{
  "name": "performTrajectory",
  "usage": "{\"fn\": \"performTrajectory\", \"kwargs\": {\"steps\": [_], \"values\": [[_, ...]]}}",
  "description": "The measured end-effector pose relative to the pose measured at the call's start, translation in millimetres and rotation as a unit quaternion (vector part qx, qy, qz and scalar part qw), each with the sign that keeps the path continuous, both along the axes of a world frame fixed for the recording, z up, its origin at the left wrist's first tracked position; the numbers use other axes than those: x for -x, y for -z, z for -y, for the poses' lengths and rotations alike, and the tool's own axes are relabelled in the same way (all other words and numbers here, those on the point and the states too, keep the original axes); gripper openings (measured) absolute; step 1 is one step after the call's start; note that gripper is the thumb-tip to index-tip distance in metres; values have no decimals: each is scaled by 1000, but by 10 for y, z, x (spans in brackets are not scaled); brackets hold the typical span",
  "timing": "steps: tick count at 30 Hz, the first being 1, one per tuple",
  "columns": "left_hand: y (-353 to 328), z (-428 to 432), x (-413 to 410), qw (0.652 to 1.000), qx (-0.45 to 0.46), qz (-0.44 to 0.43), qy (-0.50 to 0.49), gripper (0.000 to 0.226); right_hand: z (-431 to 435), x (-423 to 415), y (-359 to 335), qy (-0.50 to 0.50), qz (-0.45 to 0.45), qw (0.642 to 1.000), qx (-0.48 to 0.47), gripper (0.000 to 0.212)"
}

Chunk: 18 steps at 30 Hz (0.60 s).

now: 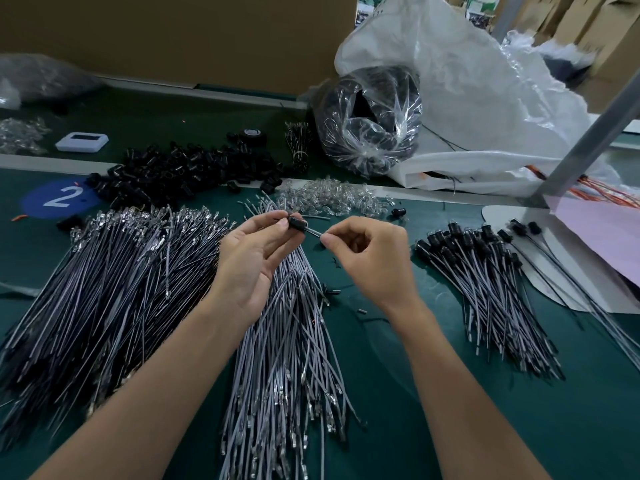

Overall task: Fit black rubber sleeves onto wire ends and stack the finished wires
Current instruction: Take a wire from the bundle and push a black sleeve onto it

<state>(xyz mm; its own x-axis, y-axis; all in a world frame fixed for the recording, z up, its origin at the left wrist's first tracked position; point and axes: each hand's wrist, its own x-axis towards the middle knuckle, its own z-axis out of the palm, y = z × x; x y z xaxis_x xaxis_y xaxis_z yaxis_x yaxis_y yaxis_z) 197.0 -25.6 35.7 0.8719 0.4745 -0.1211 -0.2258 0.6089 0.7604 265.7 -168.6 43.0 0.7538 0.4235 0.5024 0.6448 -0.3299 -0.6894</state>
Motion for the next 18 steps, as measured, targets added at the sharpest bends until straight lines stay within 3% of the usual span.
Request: {"fn": "performTrajectory", "kwargs": {"steps": [6,18], "values": [[-7,48,-2,999,-7,17,-28,31,-12,-2,26,9,24,1000,-8,8],[1,76,7,1000,-1,25,-10,31,-23,9,45,-15,58,998,5,9]]}}
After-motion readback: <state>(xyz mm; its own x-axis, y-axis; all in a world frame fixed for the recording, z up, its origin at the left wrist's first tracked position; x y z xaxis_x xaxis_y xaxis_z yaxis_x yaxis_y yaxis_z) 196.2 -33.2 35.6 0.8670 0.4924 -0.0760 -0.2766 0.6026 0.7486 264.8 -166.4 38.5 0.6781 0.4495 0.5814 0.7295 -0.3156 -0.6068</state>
